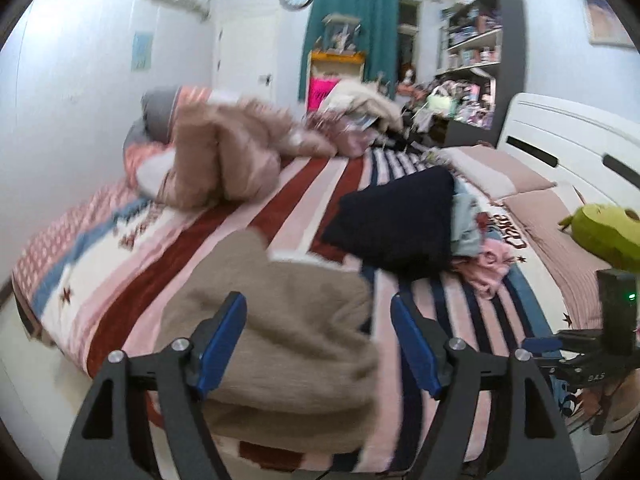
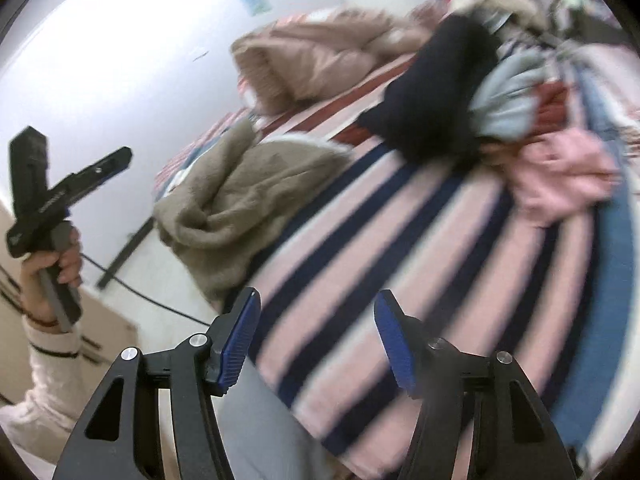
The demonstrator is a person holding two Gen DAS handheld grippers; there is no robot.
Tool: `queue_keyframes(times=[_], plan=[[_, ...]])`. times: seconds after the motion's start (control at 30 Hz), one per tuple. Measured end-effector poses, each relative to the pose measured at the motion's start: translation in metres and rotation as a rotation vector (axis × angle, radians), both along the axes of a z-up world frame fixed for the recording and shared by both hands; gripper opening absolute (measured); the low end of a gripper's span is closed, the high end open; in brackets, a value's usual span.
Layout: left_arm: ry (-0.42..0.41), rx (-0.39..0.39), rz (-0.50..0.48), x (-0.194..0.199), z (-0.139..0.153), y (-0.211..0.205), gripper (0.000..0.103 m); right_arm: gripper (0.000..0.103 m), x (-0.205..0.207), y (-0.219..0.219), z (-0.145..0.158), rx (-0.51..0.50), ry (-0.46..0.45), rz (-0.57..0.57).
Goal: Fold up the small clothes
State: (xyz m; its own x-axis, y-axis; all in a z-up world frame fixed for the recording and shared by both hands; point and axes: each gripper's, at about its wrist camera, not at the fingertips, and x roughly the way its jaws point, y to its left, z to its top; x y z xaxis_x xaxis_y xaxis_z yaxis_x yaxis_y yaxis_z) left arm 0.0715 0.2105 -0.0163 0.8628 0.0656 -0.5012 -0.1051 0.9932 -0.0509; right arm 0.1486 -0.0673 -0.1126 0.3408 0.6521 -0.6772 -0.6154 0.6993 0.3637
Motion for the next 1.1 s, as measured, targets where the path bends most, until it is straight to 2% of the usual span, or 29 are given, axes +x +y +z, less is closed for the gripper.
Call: queue_keyframes(times=[0.13,0.2,0.27,0.33,0.47,0.53,0.67,0.83,1.1], plan=[[-0.145,0.088,-0.027,-0.027,0.018,-0.07,0.086,0.057,-0.04,-0.049,0.026,-0.03,-0.156,-0.104],[-0.206,0.119,-0.037,-0.036,0.026,-0.098,0.092,0.061,-0.062,-0.072,0.041,-0.042,-0.241,-0.157],[-0.277,0.138,-0.044,-0.048,0.033,-0.128,0.102,0.067,-0.085,-0.091,0.056,-0.054,-0.332,-0.207],[-0.343,0.14,-0.037,-0.059,0.037,-0.154,0.102,0.076,-0.109,-0.109,0.071,-0.066,-0.425,-0.264],[-0.396,0.124,-0.026,-0.068,0.039,-0.188,0.102,0.102,-0.145,-0.134,0.091,-0.062,-0.569,-0.367],[-0.4,0.099,-0.038,-0.07,0.039,-0.199,0.102,0.103,-0.158,-0.142,0.099,-0.062,-0.625,-0.407],[-0.397,0.058,-0.062,-0.075,0.04,-0.213,0.102,0.103,-0.173,-0.156,0.106,-0.057,-0.662,-0.457],[-0.401,0.086,-0.07,-0.081,0.041,-0.23,0.102,0.103,-0.183,-0.17,0.112,-0.036,-0.67,-0.489],[-0.398,0.103,-0.061,-0.084,0.039,-0.234,0.102,0.103,-0.189,-0.177,0.114,-0.011,-0.67,-0.514]])
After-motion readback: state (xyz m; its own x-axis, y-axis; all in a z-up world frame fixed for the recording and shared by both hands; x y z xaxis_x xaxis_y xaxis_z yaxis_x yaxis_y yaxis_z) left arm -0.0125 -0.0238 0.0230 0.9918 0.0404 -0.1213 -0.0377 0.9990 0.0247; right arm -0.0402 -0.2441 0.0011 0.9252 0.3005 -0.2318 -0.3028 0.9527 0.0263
